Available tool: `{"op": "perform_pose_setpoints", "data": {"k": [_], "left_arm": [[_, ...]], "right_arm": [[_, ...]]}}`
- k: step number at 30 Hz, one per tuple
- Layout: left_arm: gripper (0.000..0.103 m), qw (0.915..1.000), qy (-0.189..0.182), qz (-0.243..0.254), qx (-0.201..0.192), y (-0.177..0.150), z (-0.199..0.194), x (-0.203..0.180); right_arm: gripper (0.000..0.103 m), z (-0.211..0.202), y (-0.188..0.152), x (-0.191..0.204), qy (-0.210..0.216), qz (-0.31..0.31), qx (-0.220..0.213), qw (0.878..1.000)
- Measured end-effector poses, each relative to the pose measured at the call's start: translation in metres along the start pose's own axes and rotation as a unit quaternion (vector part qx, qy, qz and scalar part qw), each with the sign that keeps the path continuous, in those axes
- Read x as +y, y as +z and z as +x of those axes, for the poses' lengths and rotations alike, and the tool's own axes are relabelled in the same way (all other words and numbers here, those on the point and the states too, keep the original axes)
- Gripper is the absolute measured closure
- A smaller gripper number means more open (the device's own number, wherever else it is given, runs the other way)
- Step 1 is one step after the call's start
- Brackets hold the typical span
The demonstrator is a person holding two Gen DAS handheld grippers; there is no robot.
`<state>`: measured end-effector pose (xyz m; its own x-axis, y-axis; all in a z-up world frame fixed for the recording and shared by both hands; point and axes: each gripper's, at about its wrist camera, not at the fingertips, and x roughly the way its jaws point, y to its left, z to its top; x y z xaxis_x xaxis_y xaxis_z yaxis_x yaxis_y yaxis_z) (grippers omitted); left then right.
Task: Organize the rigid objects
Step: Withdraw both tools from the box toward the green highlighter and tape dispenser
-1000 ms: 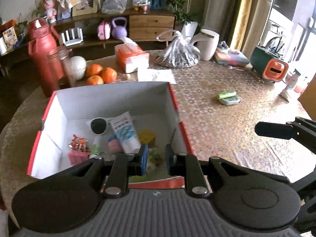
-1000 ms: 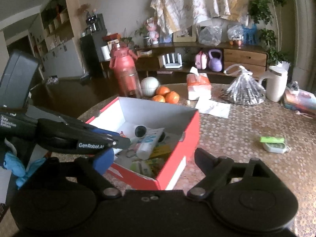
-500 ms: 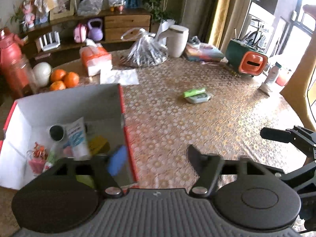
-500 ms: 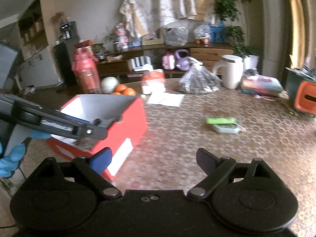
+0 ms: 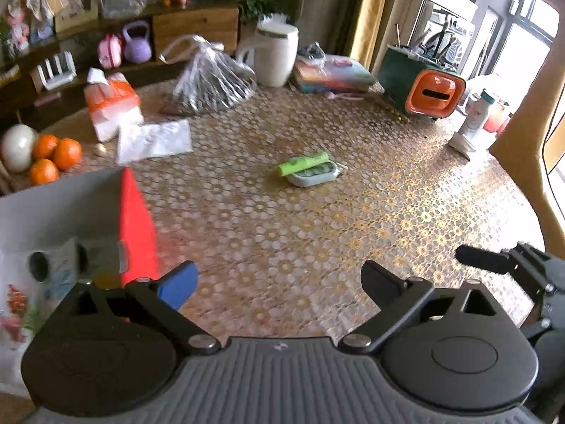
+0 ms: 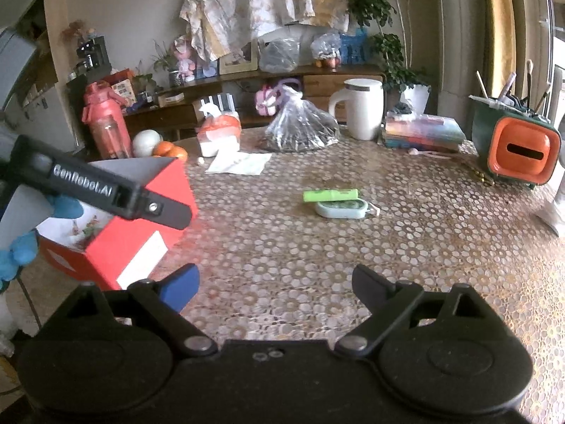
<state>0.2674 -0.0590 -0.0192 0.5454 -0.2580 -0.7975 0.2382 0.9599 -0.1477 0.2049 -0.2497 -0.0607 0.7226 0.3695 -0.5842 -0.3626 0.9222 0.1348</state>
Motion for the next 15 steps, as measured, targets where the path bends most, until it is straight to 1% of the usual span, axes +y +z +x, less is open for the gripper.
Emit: {"op": "perform_pose_setpoints", "data": {"k": [2,4,5,11,15], "left_arm": [[0.003,0.9998,-0.007,-0.009,0.013,0.006,0.014,-0.004],[0.003,0.9997,-0.005,-0.016,0.016,0.012,0.026,-0.007],[0.000,0.9997,-0.003,-0.018,0.018,0.015,0.032,-0.009],[0.000,0.9987,-0.002,-0.034,0.039,0.038,0.069,-0.017],[0.000,0.9980,0.002,-0.042,0.047,0.057,0.092,-0.020]], "right_arm": [[0.010,0.007,0.000,-0.007,-0.001,0.002,0.003,1.000],[0.010,0.015,0.000,-0.015,-0.003,0.004,0.004,1.000],[0.009,0.018,0.000,-0.018,-0.004,0.006,0.005,1.000],[0.009,0.046,0.005,-0.037,0.000,0.011,0.013,1.000],[0.008,0.065,0.011,-0.045,-0.003,0.001,0.013,1.000]]}}
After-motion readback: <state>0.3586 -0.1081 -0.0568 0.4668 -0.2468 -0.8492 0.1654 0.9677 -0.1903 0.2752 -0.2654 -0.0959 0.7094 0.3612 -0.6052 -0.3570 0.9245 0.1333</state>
